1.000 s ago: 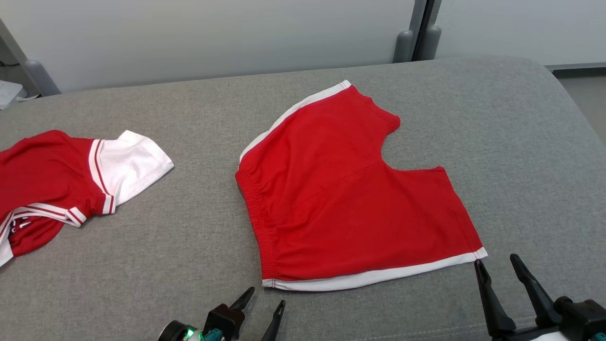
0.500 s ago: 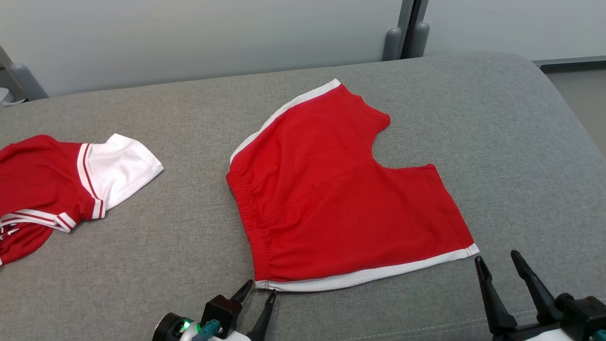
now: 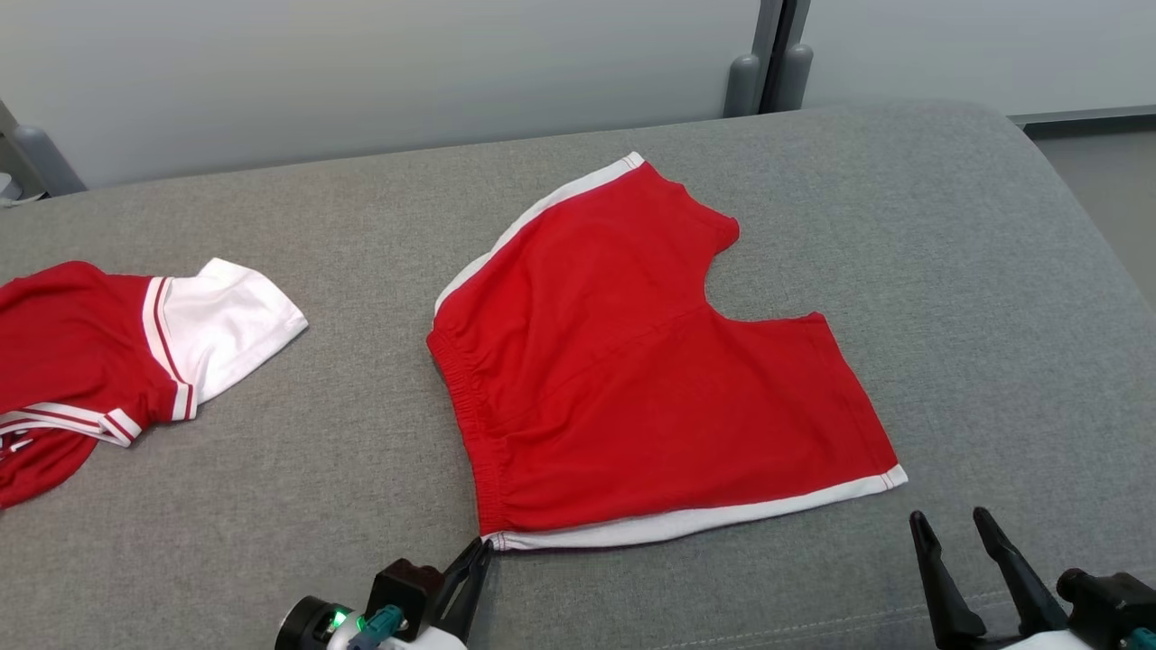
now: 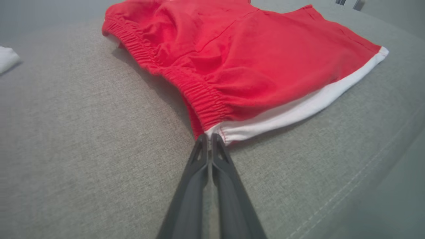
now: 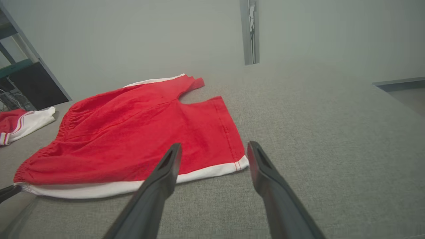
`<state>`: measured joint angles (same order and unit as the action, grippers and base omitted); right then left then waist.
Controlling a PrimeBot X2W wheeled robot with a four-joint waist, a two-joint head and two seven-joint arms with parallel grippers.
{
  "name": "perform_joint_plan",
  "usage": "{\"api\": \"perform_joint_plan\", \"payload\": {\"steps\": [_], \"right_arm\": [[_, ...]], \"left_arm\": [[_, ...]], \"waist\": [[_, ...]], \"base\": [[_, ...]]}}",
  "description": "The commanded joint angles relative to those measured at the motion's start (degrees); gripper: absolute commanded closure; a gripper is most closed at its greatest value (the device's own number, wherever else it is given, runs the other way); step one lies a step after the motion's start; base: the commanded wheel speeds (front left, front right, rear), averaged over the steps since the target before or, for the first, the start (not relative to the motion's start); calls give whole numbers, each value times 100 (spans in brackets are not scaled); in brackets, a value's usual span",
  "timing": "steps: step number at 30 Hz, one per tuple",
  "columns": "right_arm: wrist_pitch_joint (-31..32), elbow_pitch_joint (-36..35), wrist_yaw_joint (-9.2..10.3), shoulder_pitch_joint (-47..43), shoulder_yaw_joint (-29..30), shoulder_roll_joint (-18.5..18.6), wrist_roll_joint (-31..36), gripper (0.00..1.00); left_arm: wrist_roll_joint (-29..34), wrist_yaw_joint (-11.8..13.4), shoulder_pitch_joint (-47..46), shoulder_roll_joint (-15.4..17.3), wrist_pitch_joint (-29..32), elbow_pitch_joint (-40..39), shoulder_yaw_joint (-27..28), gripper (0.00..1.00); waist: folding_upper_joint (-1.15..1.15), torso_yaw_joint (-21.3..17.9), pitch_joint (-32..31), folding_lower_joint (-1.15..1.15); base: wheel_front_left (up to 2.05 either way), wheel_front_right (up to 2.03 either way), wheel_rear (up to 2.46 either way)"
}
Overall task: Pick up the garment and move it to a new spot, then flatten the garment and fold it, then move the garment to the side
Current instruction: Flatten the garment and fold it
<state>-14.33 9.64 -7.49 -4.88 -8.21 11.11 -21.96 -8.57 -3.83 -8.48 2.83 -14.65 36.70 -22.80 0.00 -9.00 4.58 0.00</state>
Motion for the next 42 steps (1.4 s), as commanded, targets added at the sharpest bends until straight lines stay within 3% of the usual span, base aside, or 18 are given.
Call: {"api": "perform_joint_plan", "payload": {"steps": [1, 9, 17, 21, 22, 23, 24, 28, 35, 42], "right_arm": [[-67, 144, 0, 231, -135, 123, -223, 0], [-67, 1498, 0, 945, -633, 359, -1022, 0], [-67, 2420, 0, 1527, -1247, 382, -1586, 0], [-67, 2768, 0, 1699, -1526, 353, -1839, 15], [-67, 2824, 0, 1736, -1580, 351, -1881, 29], [-67, 2873, 0, 1767, -1624, 346, -1922, 33], [-67, 2922, 0, 1794, -1670, 337, -1965, 56], [-67, 3020, 0, 1913, -1795, 328, -2072, 100], [-67, 2934, 0, 1940, -1833, 394, -2056, 100], [-67, 2108, 0, 1467, -1293, 642, -1791, 100]], "left_arm": [[66, -11, -126, 76, -35, -177, 257, 100], [228, -29, 91, 306, -35, -515, 465, 100], [315, -55, 56, 301, -35, -639, 530, 100], [341, -64, 32, 269, -35, -672, 540, 100], [345, -67, 29, 262, -35, -681, 544, 100], [350, -70, 25, 257, -35, -693, 548, 100], [356, -72, 23, 254, -35, -707, 554, 100], [387, -91, 25, 262, -35, -756, 569, 100], [415, -121, 37, 267, -35, -787, 580, 100], [439, -231, 186, 328, -35, -1129, 415, 100]], "waist": [[0, 7, 7, 0], [0, 230, 147, 0], [0, 412, 226, 0], [0, 452, 245, 0], [0, 455, 253, 0], [0, 455, 262, 0], [0, 453, 270, 0], [0, 412, 316, 0], [0, 382, 307, 0], [0, 381, 221, 0]], "base": [[0, 0, 0], [0, 0, 0], [0, 0, 0], [0, 0, 0], [0, 0, 0], [0, 0, 0], [0, 0, 0], [0, 0, 0], [0, 0, 0], [0, 0, 0]]}}
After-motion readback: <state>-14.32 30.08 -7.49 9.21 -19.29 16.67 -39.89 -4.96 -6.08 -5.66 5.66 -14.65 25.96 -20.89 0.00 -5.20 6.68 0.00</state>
